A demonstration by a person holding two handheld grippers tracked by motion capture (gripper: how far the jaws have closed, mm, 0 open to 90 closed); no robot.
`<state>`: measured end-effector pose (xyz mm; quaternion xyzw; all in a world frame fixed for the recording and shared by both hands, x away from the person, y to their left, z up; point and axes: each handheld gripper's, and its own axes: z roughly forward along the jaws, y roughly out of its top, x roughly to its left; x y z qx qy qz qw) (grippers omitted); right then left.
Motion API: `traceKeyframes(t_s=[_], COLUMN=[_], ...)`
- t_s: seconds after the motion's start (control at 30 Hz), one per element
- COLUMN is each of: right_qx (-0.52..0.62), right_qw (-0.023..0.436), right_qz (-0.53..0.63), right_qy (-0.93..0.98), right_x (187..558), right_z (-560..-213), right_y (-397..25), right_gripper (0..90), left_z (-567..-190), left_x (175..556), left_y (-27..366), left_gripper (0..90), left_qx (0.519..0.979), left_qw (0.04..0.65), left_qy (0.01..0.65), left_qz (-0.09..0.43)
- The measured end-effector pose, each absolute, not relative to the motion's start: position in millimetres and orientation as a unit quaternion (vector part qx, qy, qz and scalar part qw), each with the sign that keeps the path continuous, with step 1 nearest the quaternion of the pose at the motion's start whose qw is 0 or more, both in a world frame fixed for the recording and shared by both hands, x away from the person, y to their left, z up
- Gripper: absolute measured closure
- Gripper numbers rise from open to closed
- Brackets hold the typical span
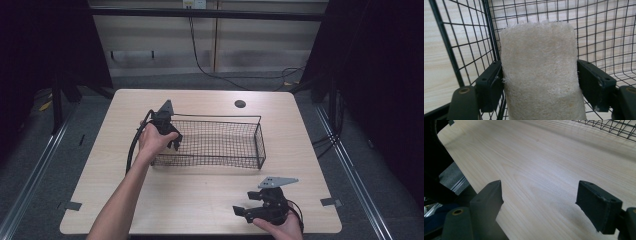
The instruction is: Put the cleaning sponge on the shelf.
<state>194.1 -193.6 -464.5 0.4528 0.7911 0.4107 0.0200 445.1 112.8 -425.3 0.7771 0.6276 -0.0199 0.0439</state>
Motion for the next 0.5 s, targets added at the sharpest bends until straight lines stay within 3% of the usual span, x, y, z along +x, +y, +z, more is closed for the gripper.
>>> traceKeyframes(t_s=[0.5], right_qx=[0.452], right_qw=[0.020], right_qz=[0.410], right_qy=[0.792], right_x=[193.5], right_z=[-464.4], right_y=[-192.7], right_gripper=[20.7], left_z=[-434.6], left_x=[444.3], left_y=[110.2], left_gripper=[26.0], left_qx=[0.779], left_qw=[0.032], left_qy=[0.626], left_qz=[-0.015])
